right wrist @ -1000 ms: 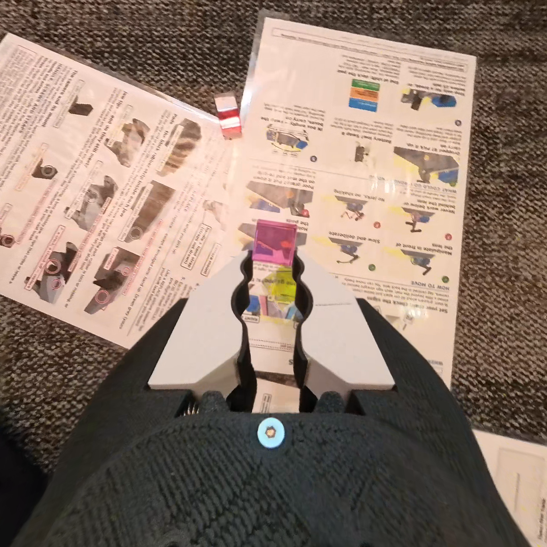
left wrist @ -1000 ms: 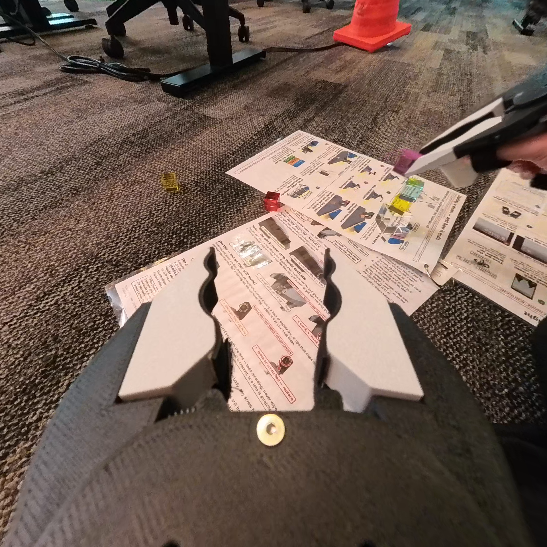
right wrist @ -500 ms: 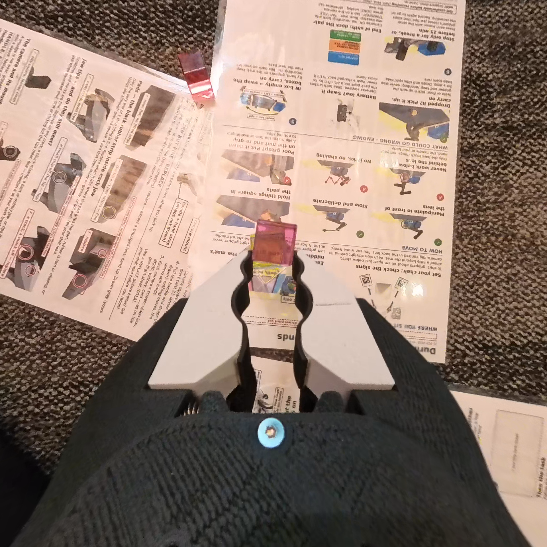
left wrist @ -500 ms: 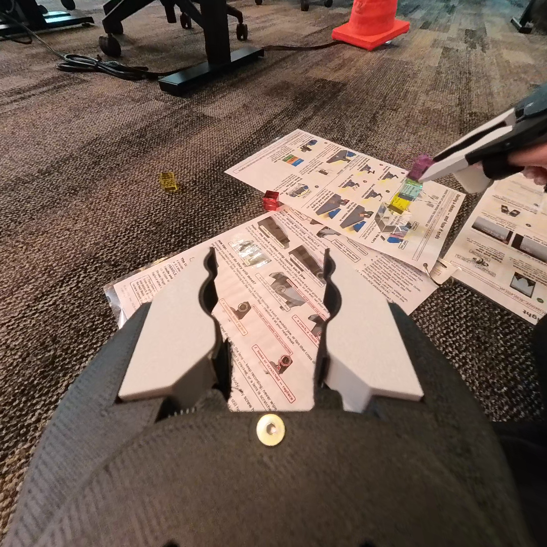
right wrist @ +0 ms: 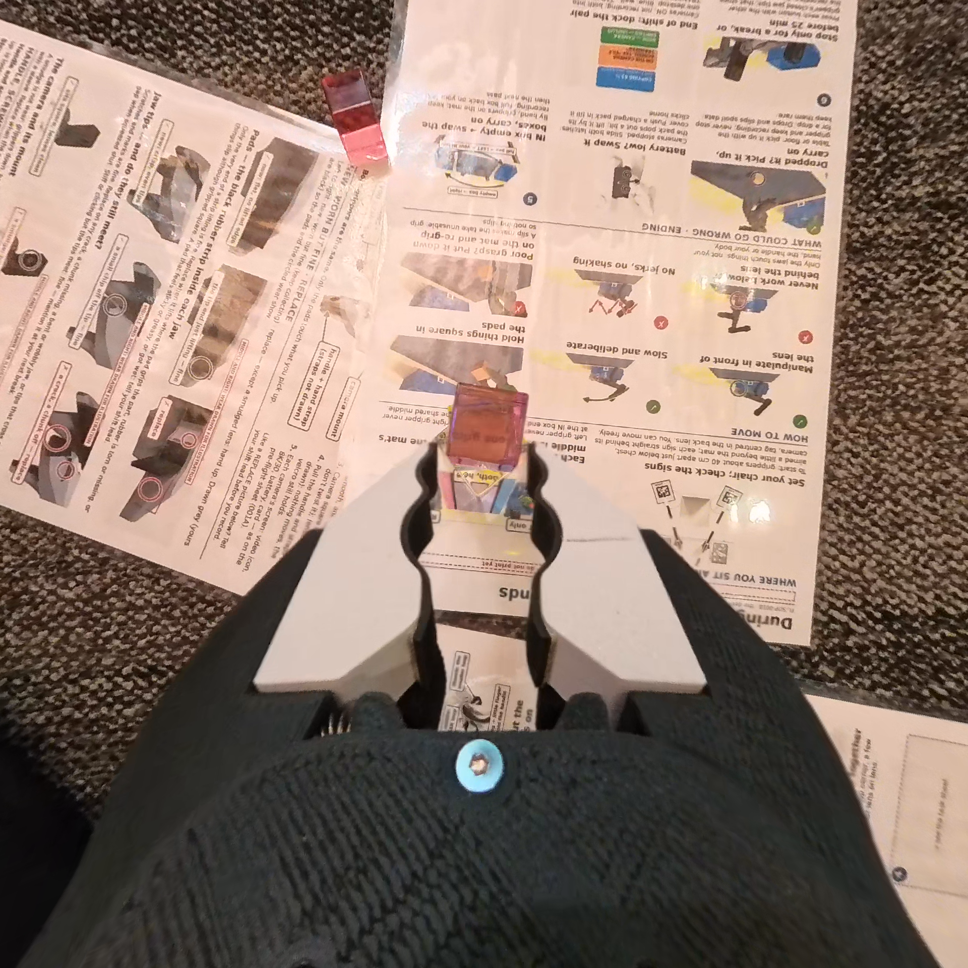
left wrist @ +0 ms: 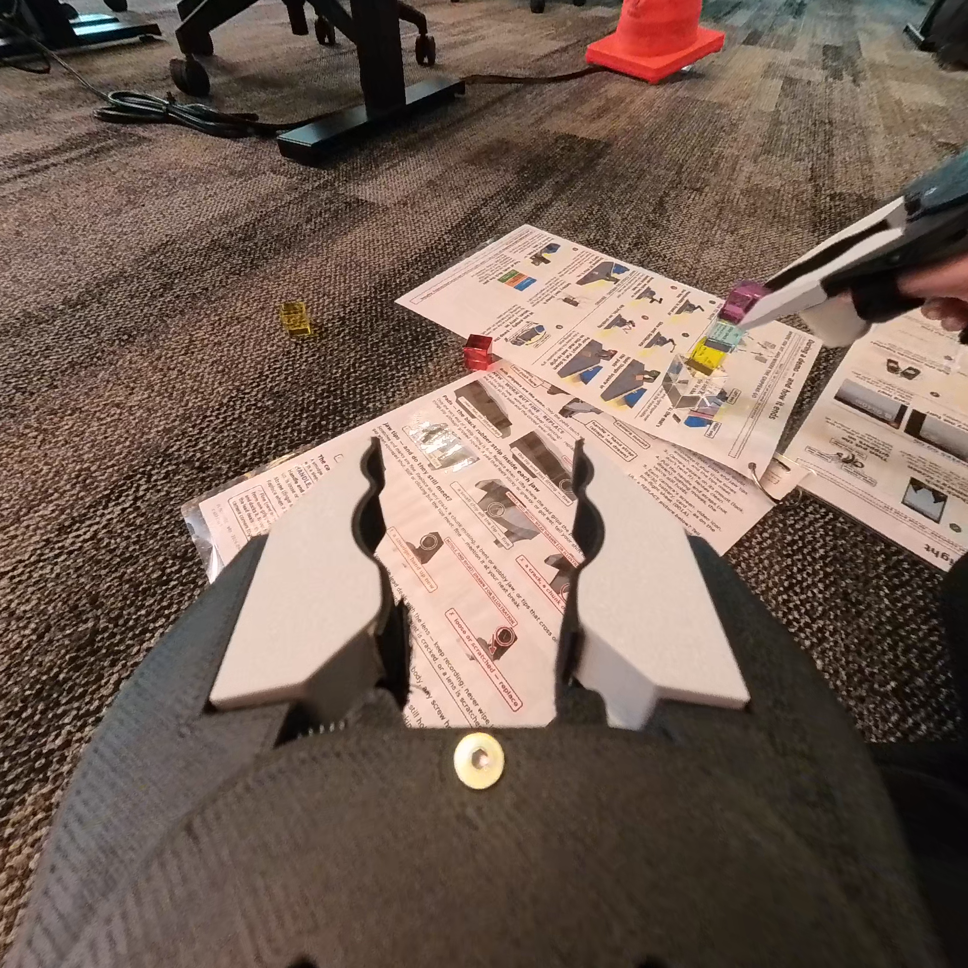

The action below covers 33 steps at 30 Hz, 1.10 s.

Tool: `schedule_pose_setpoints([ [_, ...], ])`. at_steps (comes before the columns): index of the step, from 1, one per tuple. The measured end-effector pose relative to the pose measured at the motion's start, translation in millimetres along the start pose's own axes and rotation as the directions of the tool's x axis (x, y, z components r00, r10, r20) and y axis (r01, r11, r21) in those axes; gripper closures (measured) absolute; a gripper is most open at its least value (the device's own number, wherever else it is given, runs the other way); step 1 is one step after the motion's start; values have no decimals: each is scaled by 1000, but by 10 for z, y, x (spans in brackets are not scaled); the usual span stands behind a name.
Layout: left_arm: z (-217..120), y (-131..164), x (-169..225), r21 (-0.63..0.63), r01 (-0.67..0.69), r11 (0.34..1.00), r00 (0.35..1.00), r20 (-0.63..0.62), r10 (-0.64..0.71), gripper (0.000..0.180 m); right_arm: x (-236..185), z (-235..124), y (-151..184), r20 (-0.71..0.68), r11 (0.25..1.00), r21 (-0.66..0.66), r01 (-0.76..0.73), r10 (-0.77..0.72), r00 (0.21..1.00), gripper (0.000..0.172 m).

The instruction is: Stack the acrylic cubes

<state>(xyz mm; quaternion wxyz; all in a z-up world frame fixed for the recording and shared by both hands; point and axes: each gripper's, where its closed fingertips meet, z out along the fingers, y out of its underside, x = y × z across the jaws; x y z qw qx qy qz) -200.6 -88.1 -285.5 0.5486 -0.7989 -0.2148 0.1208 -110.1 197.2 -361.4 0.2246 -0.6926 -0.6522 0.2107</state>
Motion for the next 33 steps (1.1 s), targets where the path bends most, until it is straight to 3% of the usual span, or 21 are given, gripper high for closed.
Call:
schedule_pose_setpoints([
  [6, -2, -4, 3, 0, 2, 1000, 1000, -1, -2, 108, 40, -93, -235, -60, 994, 102, 29, -23, 998, 112],
  [13, 4, -3, 27, -1, -8, 1000, 1000, -8, 8, 109, -469, 54, -795, 20, 960, 256, 116, -125, 992, 109],
  [20, 7, 10, 35, -5, -16, 1000, 1000, -11, 16, 109, -971, 728, -1070, 111, 958, 180, 225, -247, 963, 112],
  [25, 14, 24, 36, -8, -18, 1000, 1000, -13, 18, 109, -936, 1262, -1104, 84, 970, 91, 226, -233, 969, 117],
  [33, 48, 60, 53, -23, -23, 999, 999, -27, 23, 109, -805, 1761, -1223, 45, 988, 42, 147, -149, 988, 126],
])
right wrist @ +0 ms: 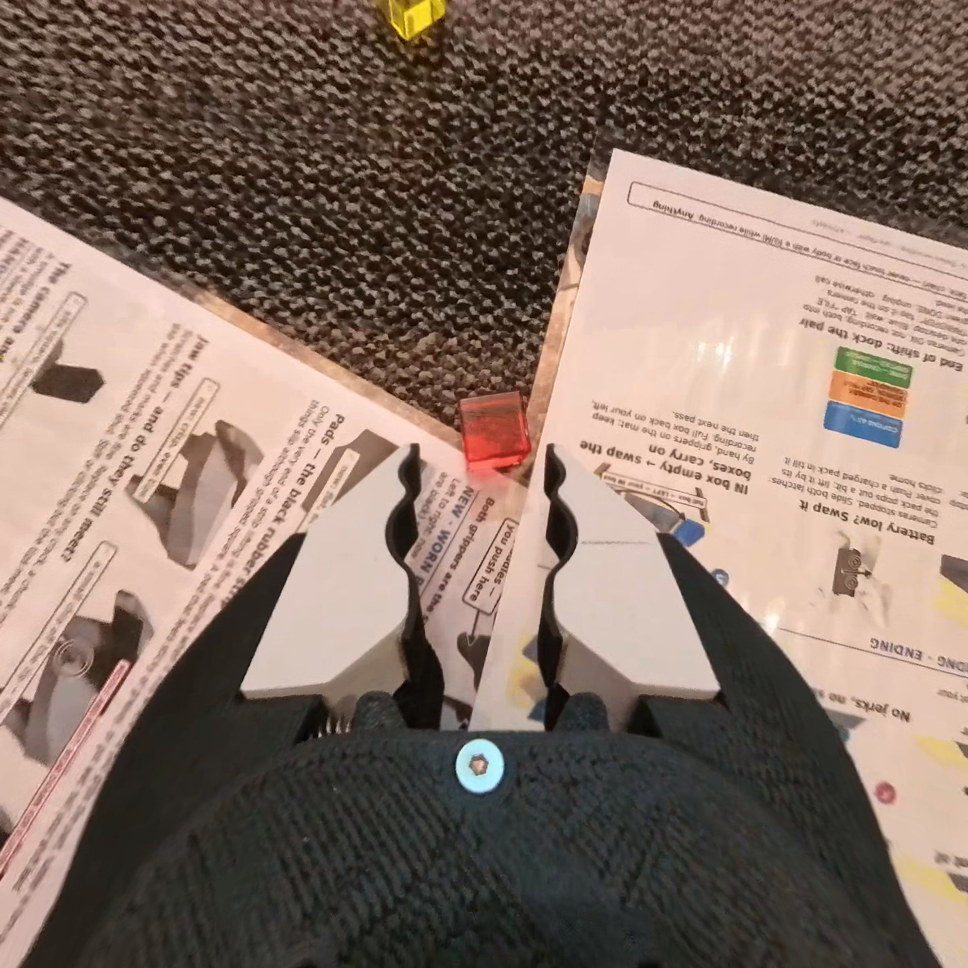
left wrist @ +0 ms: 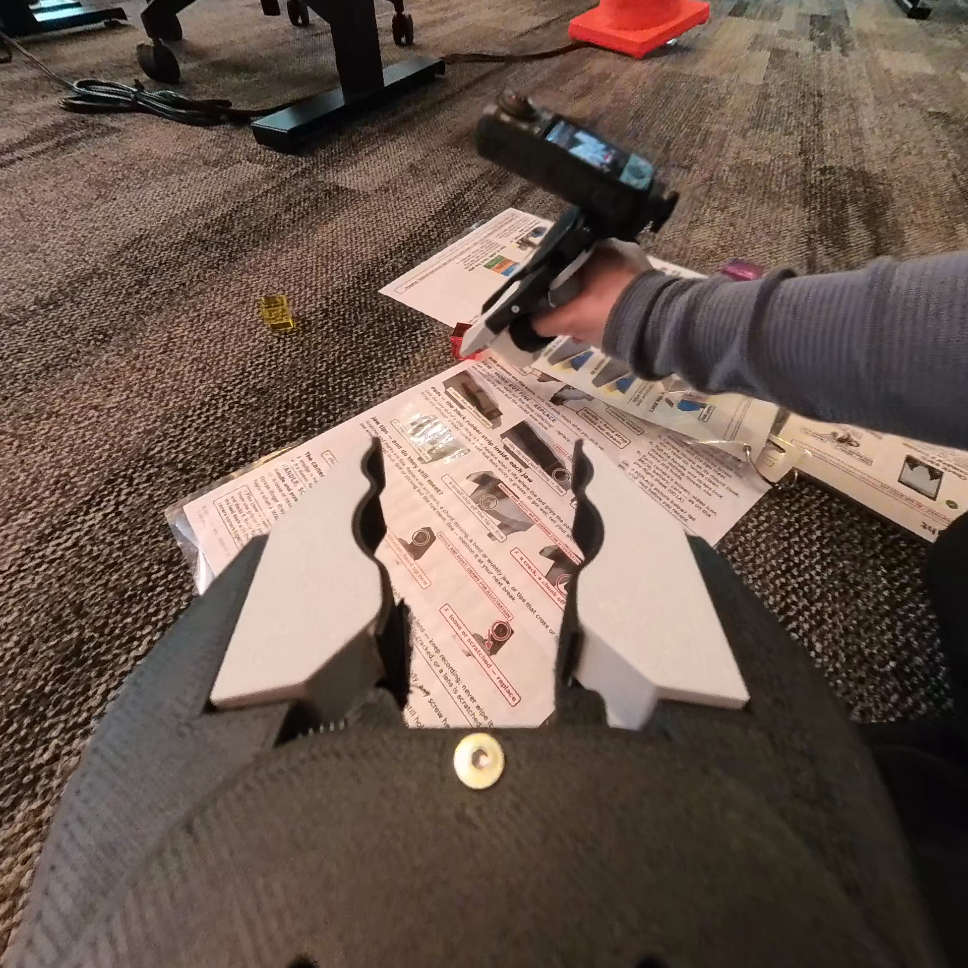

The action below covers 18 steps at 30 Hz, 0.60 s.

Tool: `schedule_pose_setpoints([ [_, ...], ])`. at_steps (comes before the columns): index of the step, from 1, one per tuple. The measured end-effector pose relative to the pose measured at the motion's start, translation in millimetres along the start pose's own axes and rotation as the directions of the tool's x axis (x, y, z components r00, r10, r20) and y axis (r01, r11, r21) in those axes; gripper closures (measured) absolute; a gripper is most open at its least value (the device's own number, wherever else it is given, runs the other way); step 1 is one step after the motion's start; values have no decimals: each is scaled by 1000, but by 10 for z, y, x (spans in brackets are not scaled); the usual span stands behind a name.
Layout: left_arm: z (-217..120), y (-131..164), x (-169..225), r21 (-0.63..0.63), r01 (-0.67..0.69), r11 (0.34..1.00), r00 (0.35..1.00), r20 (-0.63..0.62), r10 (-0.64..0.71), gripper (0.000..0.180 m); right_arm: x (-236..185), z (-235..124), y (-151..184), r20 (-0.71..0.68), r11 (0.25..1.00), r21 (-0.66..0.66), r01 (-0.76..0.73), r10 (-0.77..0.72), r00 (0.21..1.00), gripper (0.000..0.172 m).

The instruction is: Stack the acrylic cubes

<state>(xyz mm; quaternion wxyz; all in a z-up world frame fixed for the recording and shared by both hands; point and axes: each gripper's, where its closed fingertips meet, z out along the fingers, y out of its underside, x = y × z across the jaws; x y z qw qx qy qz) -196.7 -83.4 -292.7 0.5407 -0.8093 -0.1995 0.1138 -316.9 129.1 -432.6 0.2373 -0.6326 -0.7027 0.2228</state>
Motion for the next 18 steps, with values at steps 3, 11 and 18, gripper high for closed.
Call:
schedule_pose_setpoints([
  [3, 13, 15, 12, -5, -11, 1000, 1000, -3, 11, 109, 39, 72, 11, -14, 1000, -8, 1, -1, 1000, 136],
  [11, 17, 15, 20, -6, -20, 1000, 1000, 1, 20, 109, 28, 158, 84, 6, 999, -43, 18, -18, 1000, 139],
  [18, -14, -6, -11, 6, -14, 1000, 1000, 18, 14, 109, -91, -83, 7, 35, 1000, -10, 19, -18, 999, 147],
])
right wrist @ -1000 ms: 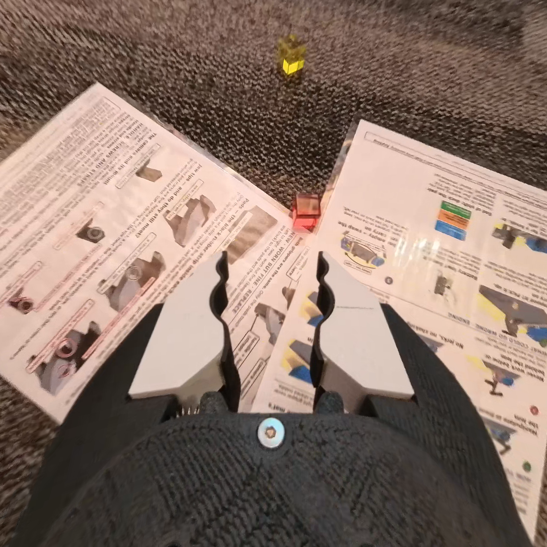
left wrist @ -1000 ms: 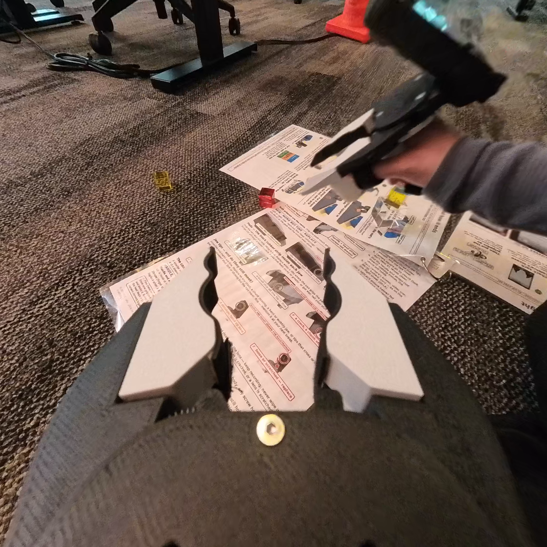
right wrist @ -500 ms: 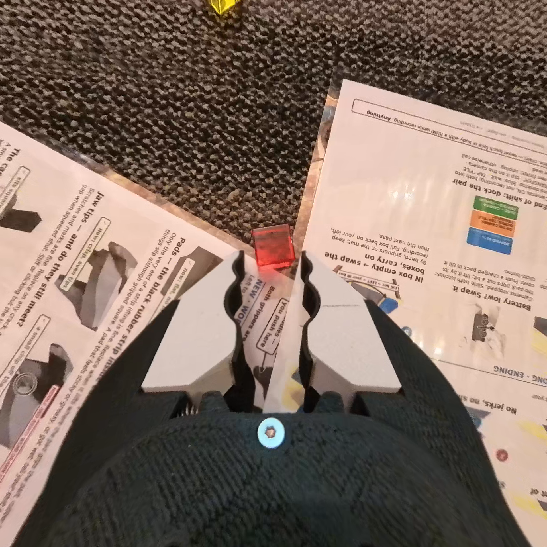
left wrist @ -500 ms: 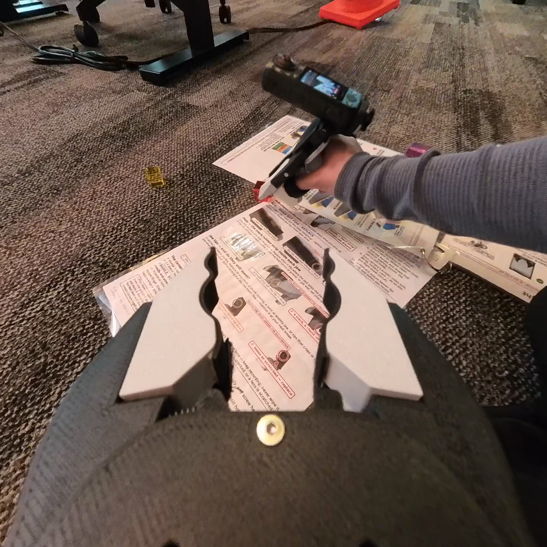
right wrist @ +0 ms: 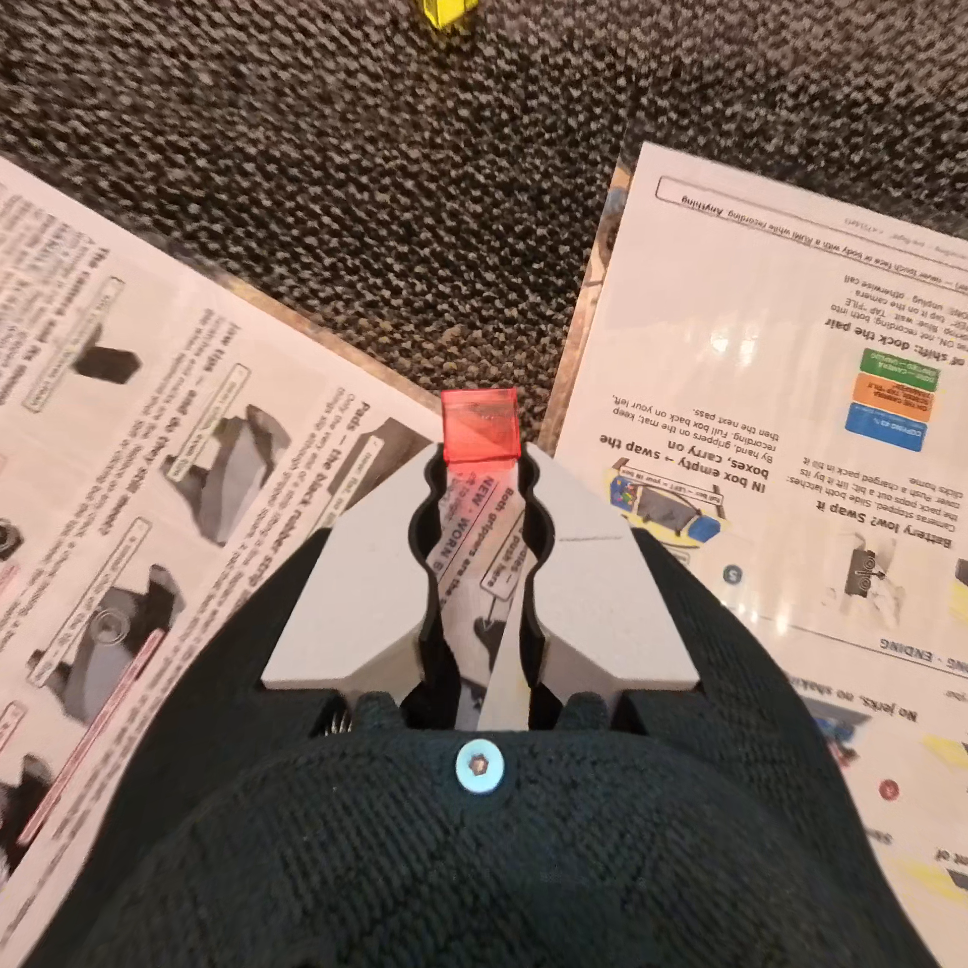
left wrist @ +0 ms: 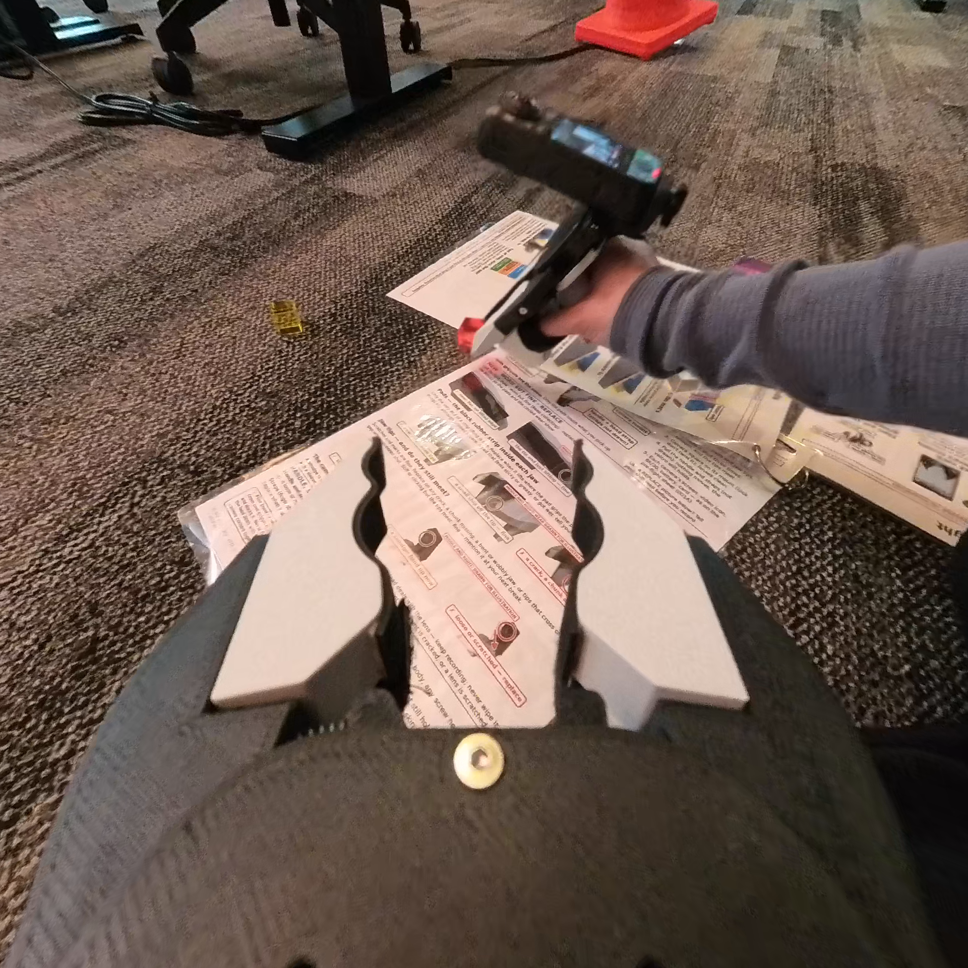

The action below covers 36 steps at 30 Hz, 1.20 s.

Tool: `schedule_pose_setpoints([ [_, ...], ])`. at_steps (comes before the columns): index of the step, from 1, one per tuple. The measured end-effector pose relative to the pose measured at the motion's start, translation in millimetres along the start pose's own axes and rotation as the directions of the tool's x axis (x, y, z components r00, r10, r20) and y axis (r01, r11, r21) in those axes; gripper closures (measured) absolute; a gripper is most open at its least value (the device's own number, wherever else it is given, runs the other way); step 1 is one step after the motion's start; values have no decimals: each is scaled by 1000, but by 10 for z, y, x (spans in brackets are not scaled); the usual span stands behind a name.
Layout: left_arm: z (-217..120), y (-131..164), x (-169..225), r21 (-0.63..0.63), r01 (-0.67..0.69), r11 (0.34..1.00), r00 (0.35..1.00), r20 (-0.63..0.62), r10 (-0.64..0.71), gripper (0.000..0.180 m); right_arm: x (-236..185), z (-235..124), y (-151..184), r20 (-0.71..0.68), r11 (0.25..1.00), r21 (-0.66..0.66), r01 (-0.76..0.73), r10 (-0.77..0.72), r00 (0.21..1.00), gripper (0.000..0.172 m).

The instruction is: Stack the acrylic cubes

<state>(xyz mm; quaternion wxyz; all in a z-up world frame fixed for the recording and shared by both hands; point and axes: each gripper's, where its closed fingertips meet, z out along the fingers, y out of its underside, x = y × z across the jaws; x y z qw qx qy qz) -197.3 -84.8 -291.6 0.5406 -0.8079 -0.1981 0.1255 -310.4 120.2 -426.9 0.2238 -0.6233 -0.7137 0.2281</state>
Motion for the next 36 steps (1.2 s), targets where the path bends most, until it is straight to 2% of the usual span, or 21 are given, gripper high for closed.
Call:
schedule_pose_setpoints([
  [5, -13, -23, -26, 7, 10, 1000, 1000, 14, -10, 109, -83, -639, -66, 5, 994, 99, 45, -46, 999, 147],
  [9, -41, -46, -35, 15, 12, 1000, 1000, 25, -13, 109, 19, -1295, 10, -26, 985, 174, 9, -5, 1000, 147],
  [13, -68, -73, -31, 22, 9, 1000, 999, 34, -9, 109, 286, -1879, 331, -101, 967, 238, -86, 113, 988, 147],
  [16, -81, -90, -28, 29, 9, 1000, 999, 38, -10, 109, 532, -2132, 660, -170, 956, 250, -156, 202, 965, 147],
  [19, -79, -93, -20, 25, 6, 1000, 999, 39, -7, 109, 655, -2229, 849, -156, 935, 264, -238, 284, 946, 147],
  [22, -91, -96, -16, 25, -1, 1000, 999, 43, 0, 109, 703, -2241, 920, -152, 931, 257, -259, 303, 941, 147],
  [29, -105, -102, -24, 24, -2, 1000, 999, 52, 1, 109, 615, -2057, 1023, -161, 967, 156, -203, 228, 960, 147],
  [36, -110, -106, -2, 19, -19, 1000, 998, 54, 17, 109, 591, -2007, 1064, -172, 977, 120, -176, 195, 966, 147],
])
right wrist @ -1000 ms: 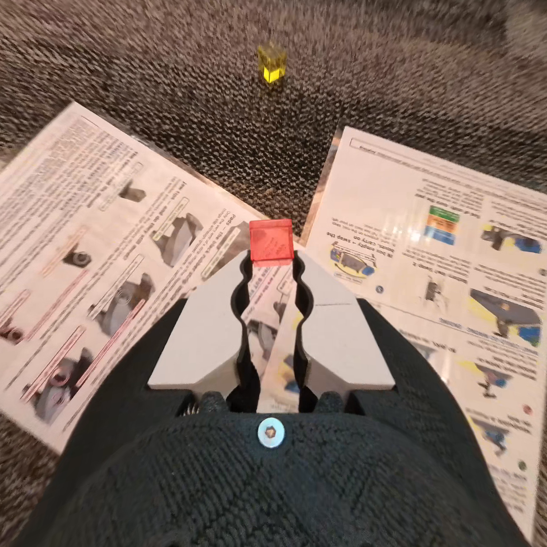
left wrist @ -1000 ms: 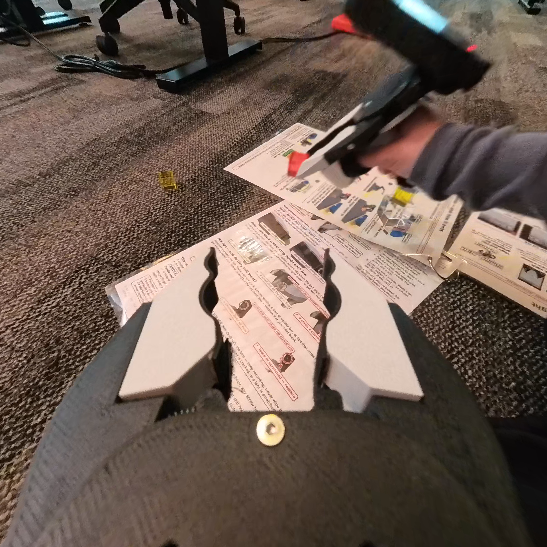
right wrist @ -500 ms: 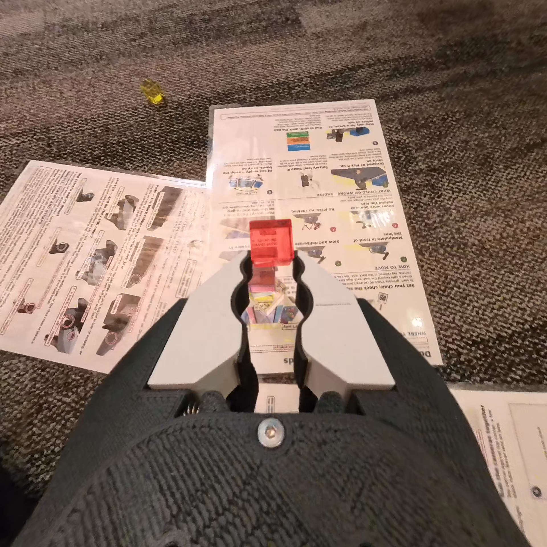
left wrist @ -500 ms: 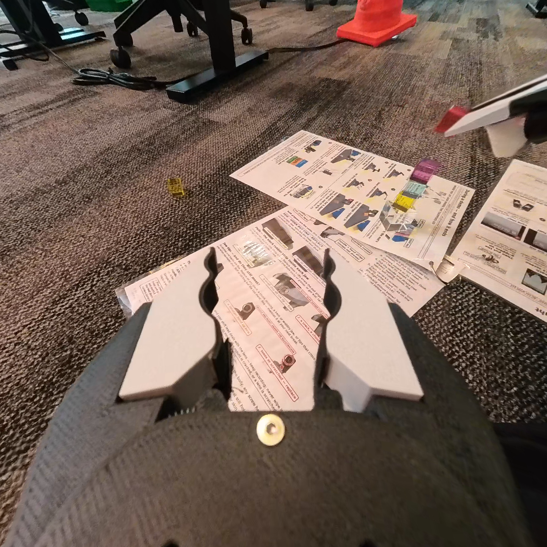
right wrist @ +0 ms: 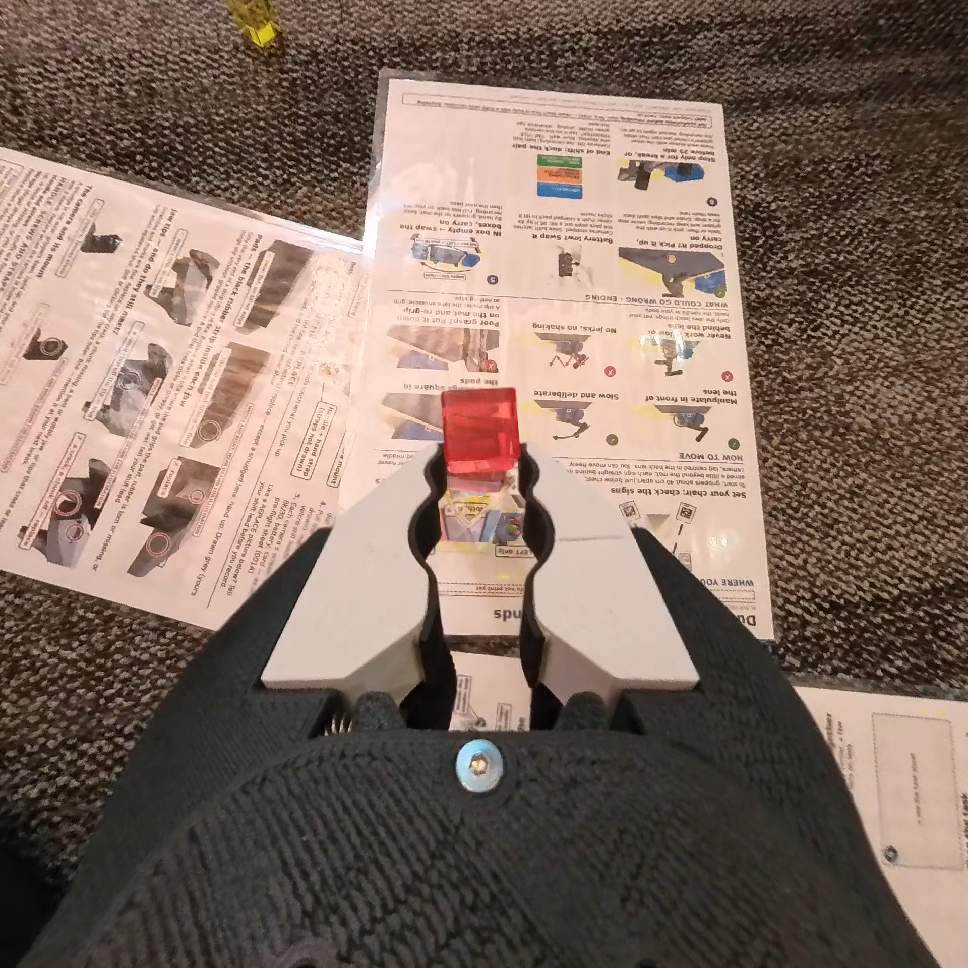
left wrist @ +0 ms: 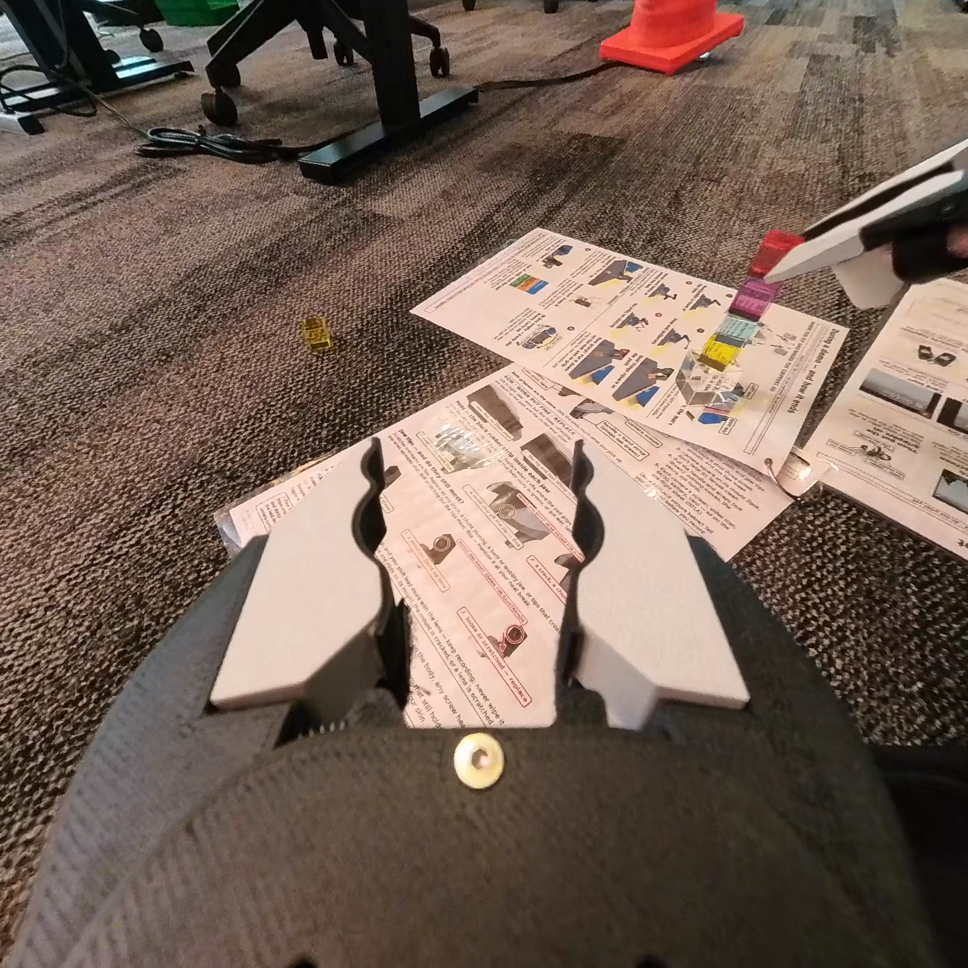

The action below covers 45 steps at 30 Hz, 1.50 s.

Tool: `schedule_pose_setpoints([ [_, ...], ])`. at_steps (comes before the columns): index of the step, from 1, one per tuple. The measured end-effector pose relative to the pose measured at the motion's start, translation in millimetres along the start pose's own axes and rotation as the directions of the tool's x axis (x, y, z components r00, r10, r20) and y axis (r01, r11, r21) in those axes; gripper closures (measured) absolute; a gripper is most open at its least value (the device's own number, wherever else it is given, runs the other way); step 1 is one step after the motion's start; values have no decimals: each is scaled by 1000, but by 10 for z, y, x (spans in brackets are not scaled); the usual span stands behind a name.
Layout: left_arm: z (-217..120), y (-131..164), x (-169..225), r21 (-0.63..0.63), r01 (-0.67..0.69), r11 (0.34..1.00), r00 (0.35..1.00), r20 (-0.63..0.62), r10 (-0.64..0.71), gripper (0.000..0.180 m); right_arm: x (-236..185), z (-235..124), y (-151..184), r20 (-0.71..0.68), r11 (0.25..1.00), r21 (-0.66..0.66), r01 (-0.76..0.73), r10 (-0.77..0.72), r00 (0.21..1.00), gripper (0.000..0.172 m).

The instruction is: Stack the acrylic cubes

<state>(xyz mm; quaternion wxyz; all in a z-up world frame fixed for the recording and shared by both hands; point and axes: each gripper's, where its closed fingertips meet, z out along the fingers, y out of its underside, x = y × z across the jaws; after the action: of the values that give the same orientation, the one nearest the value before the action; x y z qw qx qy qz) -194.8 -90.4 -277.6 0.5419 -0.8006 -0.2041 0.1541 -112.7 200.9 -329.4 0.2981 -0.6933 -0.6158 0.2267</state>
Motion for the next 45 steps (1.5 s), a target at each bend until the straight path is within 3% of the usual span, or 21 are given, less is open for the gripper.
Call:
schedule_pose_setpoints([
  [6, -22, -16, 4, 5, -2, 1000, 1000, 2, 1, 109, 13, 17, 38, -7, 1000, -9, -8, 8, 1000, 146],
  [10, -29, -21, 2, 7, 0, 1000, 1000, 3, 0, 109, 45, -14, -41, -26, 999, 32, -20, 21, 999, 106],
  [15, -28, -25, 5, 8, -2, 1000, 1000, 4, 2, 108, 27, -26, -75, -30, 999, 41, -13, 14, 999, 88],
  [20, -16, -7, 3, -14, 15, 1000, 1000, -8, -15, 107, -19, -126, -214, -36, 996, 88, 0, 3, 999, 94],
  [25, 150, -127, -142, 0, 138, 990, 989, -53, -138, 108, -259, -425, -443, 2, 978, 207, 19, -20, 1000, 135],
  [28, 521, -151, -404, -27, 134, 991, 991, 2, -134, 100, -480, -617, -475, 37, 963, 267, 40, -52, 998, 151],
  [34, 1582, -47, -894, -161, 153, 975, 987, 75, -143, 92, -886, -1043, -369, 100, 930, 361, 64, -106, 989, 156],
  [40, 2644, 35, -1495, -251, 168, 953, 979, 154, -132, 115, -872, -1310, -108, 35, 908, 413, 66, -88, 995, 163],
  [43, 3052, 180, -1739, -331, 100, 938, 978, 206, -32, 136, -808, -1292, -124, 64, 906, 424, 10, -41, 997, 163],
  [45, 3259, 294, -1830, -390, 32, 920, 974, 218, 58, 135, -817, -1241, -107, 113, 911, 411, -35, -13, 993, 163],
])
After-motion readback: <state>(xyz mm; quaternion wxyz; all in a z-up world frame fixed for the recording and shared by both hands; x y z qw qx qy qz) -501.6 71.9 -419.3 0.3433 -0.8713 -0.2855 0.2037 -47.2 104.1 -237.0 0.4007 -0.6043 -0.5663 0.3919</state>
